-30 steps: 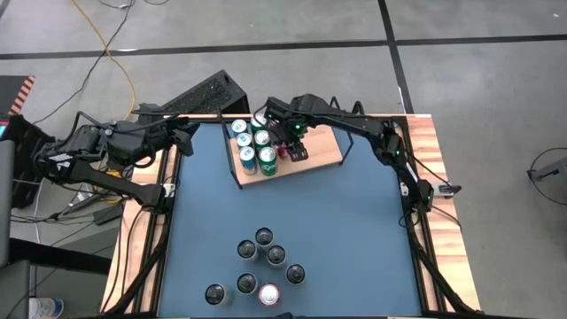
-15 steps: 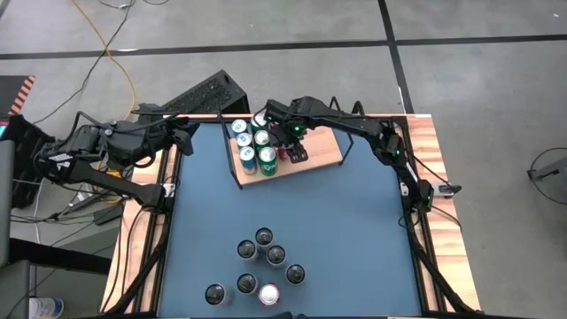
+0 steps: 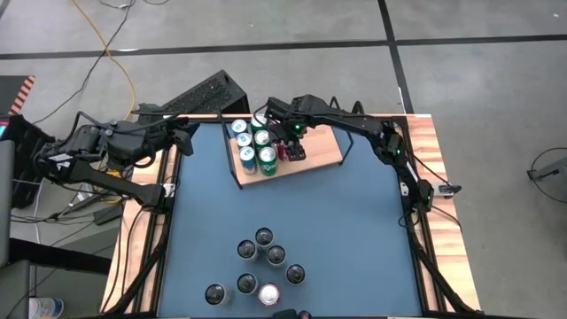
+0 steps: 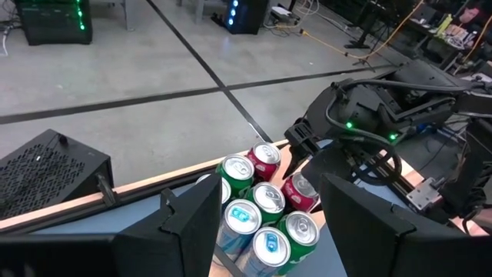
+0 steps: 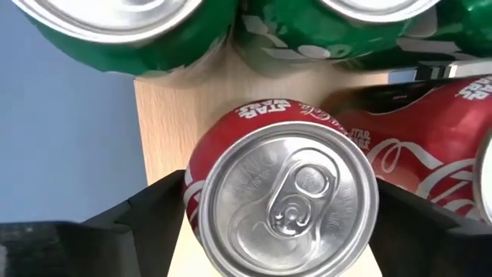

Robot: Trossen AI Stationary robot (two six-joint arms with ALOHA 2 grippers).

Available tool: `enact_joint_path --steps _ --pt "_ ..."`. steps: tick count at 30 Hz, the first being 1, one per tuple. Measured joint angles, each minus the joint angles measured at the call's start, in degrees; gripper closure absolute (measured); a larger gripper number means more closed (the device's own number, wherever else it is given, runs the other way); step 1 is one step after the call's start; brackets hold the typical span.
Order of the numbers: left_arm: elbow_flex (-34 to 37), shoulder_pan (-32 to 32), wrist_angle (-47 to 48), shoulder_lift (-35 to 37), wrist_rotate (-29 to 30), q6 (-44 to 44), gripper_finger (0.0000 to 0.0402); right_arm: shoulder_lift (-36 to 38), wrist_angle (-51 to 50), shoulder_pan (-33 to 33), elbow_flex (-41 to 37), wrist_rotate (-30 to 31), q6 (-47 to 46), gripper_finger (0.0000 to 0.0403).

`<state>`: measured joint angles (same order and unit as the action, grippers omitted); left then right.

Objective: Place canned beverage on shelf
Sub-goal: Put the top red soda can on the shelf aligned with the other red soda can

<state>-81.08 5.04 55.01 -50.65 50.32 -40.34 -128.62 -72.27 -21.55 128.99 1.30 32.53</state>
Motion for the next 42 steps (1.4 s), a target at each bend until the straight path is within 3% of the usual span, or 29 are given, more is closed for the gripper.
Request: enact_joint_path --steps 10,21,27,35,42 --pt "0.0 0.0 0.1 0.0 -0.4 0.2 0.0196 0.9 -2.4 -0.3 0.0 0.0 -0.6 0.0043" --pt "0.0 0.0 0.8 0.0 -0.5 0.1 0.0196 9.1 -9.9 -1.8 0.1 -0.5 -6.3 0.0057" --pt "0.0 0.0 0.8 0.0 -0.5 0.0 0.0196 11.5 -11.5 -0.2 0.1 -6.9 -8.6 0.0161" --pt "0.0 0.0 0.9 0.0 -0.5 0.0 0.0196 10.9 -9.3 4.7 -4.3 -9.2 -8.7 0.0382" --pt "0.0 0.0 1.4 0.0 -0.1 0.0 0.0196 10.9 -3.9 4.5 -13.9 -8.8 -8.4 0.0398"
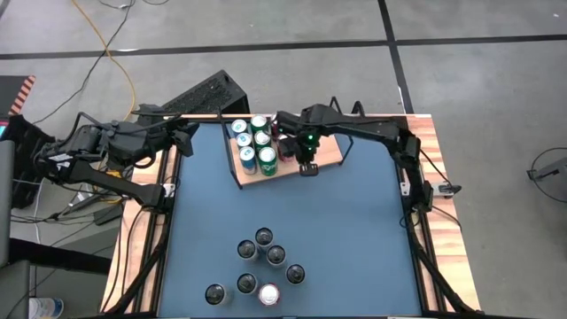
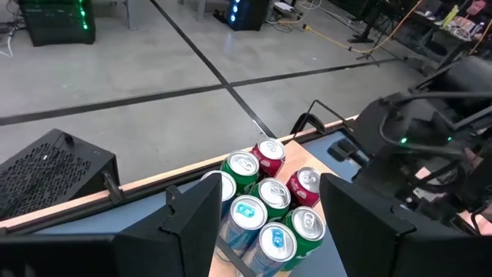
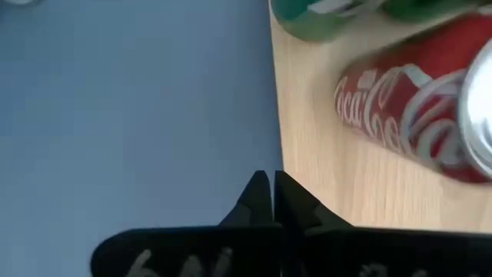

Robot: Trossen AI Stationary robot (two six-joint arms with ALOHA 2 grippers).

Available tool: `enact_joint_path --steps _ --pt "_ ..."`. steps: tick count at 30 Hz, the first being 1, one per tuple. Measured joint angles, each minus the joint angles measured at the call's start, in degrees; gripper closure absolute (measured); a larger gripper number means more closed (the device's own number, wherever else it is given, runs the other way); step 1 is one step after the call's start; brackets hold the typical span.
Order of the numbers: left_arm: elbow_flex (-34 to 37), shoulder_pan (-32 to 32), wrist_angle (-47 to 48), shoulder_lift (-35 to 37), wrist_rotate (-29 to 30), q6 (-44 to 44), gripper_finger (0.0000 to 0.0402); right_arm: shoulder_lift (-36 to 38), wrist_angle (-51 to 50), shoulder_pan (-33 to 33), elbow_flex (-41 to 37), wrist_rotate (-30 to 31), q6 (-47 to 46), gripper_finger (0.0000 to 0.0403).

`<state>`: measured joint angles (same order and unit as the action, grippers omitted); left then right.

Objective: Place canned beverage on shelf
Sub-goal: Put the top red soda can on the shelf aligned with the other red soda can

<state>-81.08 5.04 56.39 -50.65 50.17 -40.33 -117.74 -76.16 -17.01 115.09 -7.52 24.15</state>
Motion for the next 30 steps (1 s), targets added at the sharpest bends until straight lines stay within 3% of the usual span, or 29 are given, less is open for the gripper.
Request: enact_joint_path --steps 7,13,30 --pt "0.0 0.0 0.0 0.0 0.0 0.0 0.0196 0.0 7.5 0.2 -2.9 0.3 1.5 0.0402" --pt "0.0 0.0 0.0 0.0 0.0 0.0 0.0196 0.1 12.9 -0.4 -2.9 5.3 2.3 0.0403" --pt "0.0 0.0 0.0 0.0 0.9 0.2 0.0195 0.0 17.6 -2.7 -2.9 7.8 3.4 0.0403"
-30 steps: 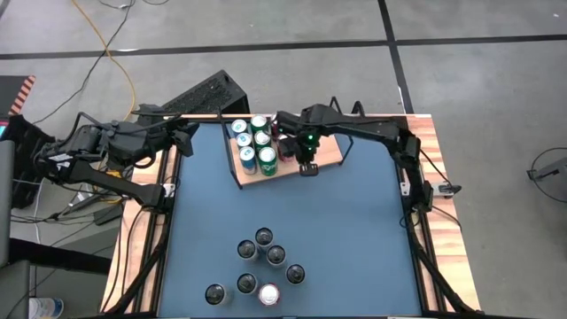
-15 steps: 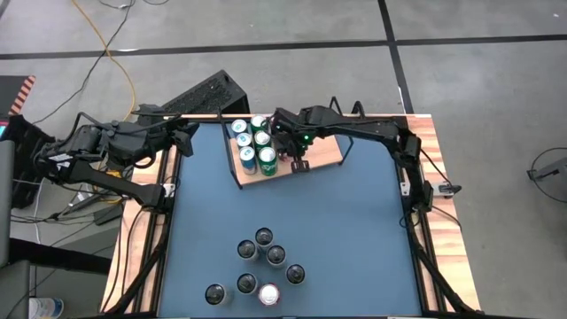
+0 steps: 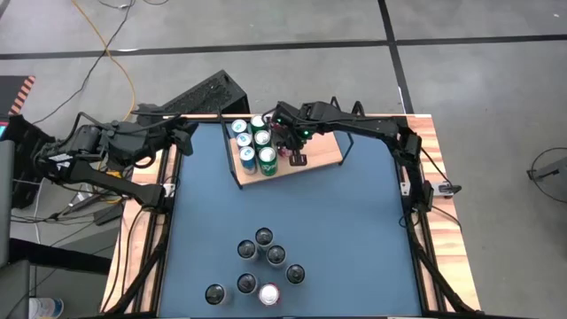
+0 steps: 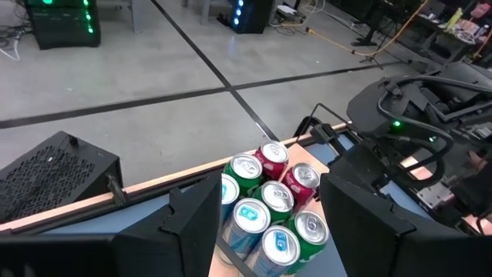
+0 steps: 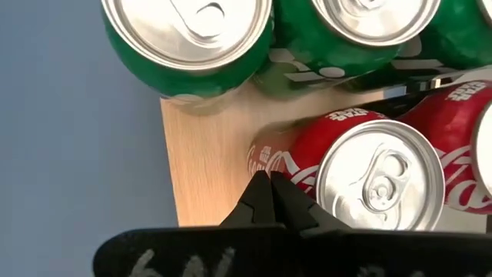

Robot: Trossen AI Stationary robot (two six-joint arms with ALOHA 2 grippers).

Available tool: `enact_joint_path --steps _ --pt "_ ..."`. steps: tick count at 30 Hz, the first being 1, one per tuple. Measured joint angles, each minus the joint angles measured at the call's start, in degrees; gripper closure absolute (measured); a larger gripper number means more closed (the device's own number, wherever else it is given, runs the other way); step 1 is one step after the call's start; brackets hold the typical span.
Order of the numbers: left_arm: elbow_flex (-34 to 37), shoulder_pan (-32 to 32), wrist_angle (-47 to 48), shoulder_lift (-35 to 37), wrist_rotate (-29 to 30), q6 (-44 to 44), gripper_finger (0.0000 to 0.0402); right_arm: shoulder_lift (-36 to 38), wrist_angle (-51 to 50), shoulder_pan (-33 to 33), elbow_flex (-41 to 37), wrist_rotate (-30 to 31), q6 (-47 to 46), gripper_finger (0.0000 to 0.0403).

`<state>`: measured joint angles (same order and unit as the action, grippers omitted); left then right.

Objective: Place canned beverage on shelf
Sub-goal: Put the top red soda can on the shelf aligned with the other red soda can, then put the red soda can on the shelf aligned with the other red soda cans

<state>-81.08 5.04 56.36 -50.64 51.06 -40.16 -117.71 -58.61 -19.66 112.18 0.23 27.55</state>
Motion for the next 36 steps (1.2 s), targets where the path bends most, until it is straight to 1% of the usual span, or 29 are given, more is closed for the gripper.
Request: enact_joint_path --steps 2,6,11,13,15,20,22,25,27,29,31,33,36 --pt "0.0 0.0 0.0 0.0 0.7 0.0 0.0195 0.0 0.2 0.0 0.0 0.1 0.6 0.0403" --pt "0.0 0.0 0.0 0.0 1.3 0.0 0.0195 0.0 0.8 0.0 0.0 2.4 2.0 0.0403" --pt "0.0 0.0 0.0 0.0 1.5 0.0 0.0195 0.0 0.8 0.1 0.0 2.5 2.5 0.0403" --pt "0.0 0.0 0.0 0.0 1.4 0.0 0.0195 -0.1 -0.4 0.5 0.8 2.5 2.5 0.0403" --pt "0.0 0.0 0.0 0.0 0.9 0.0 0.0195 -0.1 -4.4 1.4 3.1 2.5 2.5 0.0403" --pt "0.0 0.0 -0.2 -0.2 -4.2 1.1 0.0196 2.4 -16.8 5.2 10.8 -0.5 2.5 0.0403" --pt "0.0 0.0 -0.2 -0.6 -6.7 2.0 0.0196 3.7 -22.4 7.2 14.3 -0.4 2.2 0.0403" --pt "0.0 0.0 -0.6 -1.4 -12.0 3.7 0.0196 6.4 -29.0 10.5 19.6 -0.4 -0.9 0.0403" --pt "0.0 0.0 -1.1 -2.1 -15.9 5.5 0.0196 8.8 -30.7 12.9 22.5 -0.4 -4.7 0.0403" --pt "0.0 0.0 -1.5 -3.2 -18.7 7.0 0.0196 11.9 -30.1 15.2 22.7 -0.4 -9.4 0.0403" --pt "0.0 0.0 -2.3 -4.1 -20.5 8.4 0.0196 14.9 -29.0 17.7 21.5 -0.4 -13.4 0.0403" --pt "0.0 0.0 -2.5 -5.5 -21.2 9.8 0.0196 16.1 -29.3 20.5 21.5 0.6 -16.9 0.0401" --pt "0.0 0.0 -3.7 -6.6 -23.2 12.5 0.0196 17.0 -29.4 25.2 21.3 4.0 -21.0 0.0380"
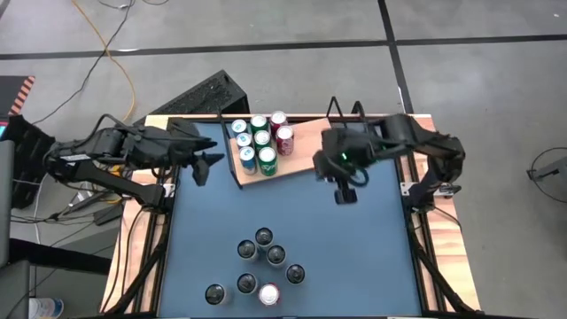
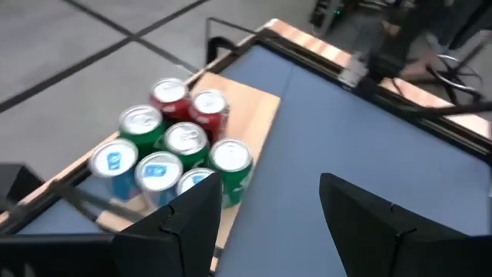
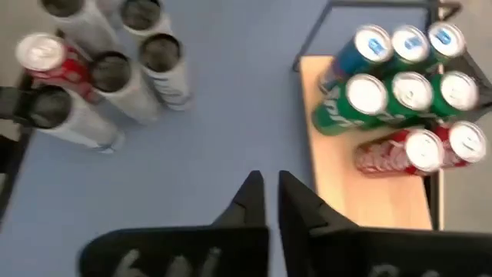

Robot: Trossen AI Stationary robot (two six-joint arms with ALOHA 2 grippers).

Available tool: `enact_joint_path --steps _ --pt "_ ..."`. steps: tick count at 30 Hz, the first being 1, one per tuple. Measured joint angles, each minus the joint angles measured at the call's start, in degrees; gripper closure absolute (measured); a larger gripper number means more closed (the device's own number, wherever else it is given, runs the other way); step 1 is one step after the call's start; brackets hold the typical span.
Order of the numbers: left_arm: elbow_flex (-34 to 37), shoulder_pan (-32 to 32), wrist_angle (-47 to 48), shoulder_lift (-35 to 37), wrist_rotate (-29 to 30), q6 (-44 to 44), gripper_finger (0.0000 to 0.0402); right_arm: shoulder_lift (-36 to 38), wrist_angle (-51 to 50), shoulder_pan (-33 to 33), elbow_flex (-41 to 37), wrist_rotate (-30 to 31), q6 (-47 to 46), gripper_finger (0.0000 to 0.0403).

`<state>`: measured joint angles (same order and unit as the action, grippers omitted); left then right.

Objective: Place canned beverage on shelf
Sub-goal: Put the red soda can on the shelf aligned with the other red soda cans

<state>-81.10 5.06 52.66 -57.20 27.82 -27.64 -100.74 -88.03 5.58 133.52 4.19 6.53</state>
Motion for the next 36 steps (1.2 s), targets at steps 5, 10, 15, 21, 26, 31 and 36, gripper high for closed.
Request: enact_joint_path --steps 5,10,15,21,26,31,36 --pt "0.0 0.1 -2.2 -1.0 -5.8 3.0 0.0196 0.1 1.5 7.4 0.0 2.3 -8.7 0.0292" --pt "0.0 0.1 -3.7 -0.9 -10.9 2.6 0.0196 -2.8 5.1 12.3 -0.1 4.1 -15.4 0.0192" --pt "0.0 0.3 -3.8 -0.9 -16.3 -2.3 0.0196 -6.5 9.5 15.9 -0.1 5.2 -16.1 0.0143" --pt "0.0 1.8 -4.0 -0.8 -16.9 -5.8 0.0196 -11.2 14.8 18.7 0.0 4.9 -12.2 0.0137" --pt "0.0 3.1 -4.7 -0.6 -14.5 -7.2 0.0196 -14.6 19.2 21.5 0.0 4.2 -11.2 0.0137" --pt "0.0 4.3 -4.8 -0.6 -13.6 -7.4 0.0196 -18.2 28.0 24.9 0.0 4.6 -11.5 0.0137" --pt "0.0 6.2 -4.6 -0.7 -13.5 -8.5 0.0196 -21.9 36.3 27.5 0.0 6.5 -11.9 0.0134"
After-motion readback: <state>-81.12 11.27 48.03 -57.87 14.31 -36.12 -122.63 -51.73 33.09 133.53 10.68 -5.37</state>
